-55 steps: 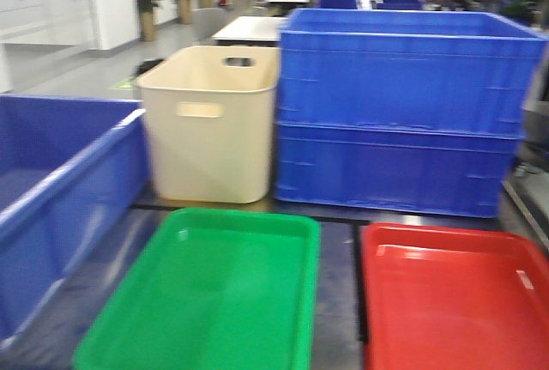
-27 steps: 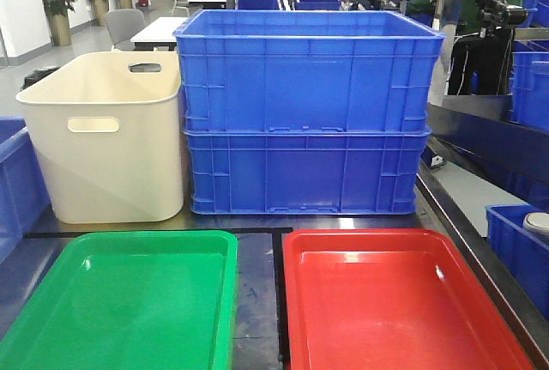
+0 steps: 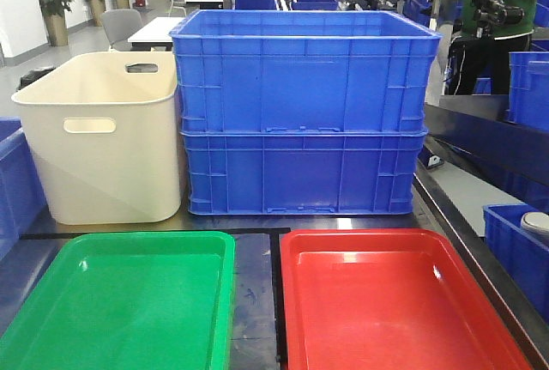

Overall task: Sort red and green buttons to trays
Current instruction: 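Lower the green button into the green tray and red into red tray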

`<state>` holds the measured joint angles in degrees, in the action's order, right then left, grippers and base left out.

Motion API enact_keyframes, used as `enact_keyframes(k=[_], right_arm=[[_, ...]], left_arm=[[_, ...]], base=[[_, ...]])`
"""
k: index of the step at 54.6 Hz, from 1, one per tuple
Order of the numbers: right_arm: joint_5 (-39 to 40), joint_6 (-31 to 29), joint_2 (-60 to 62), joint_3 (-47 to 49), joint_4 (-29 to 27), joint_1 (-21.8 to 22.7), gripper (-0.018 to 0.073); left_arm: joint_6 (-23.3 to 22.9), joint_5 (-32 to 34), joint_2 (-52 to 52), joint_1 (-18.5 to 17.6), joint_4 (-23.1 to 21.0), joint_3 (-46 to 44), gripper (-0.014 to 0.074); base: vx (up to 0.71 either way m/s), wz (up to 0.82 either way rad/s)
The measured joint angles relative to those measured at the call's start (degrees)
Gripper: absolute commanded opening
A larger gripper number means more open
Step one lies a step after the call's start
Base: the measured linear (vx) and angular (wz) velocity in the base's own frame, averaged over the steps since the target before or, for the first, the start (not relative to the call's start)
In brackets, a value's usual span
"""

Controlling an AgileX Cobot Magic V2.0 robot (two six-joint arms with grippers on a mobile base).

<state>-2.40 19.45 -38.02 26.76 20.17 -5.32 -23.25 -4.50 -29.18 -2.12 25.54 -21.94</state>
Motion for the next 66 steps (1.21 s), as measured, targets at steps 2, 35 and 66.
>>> enact_keyframes(k=[2,35,66], right_arm=[[1.3,0.0,0.0,0.0,-0.1,0.0,-0.0008],[35.6,1.8,-31.6,4.4,14.8,0.1,-0.0007],[43.4,4.6,-54.0,10.8,16.3,0.1,0.0439]], left_arm=[[0.0,0.3,0.0,0.0,0.0,0.0,0.0],[-1.4,28.5,-22.0,0.0,0.4,-3.4,0.0006],[-10.8,44.8,-58.4,0.0,15.3,-13.1,0.0475]], base=[[0.0,0.0],[0.0,0.0],[0.0,0.0]])
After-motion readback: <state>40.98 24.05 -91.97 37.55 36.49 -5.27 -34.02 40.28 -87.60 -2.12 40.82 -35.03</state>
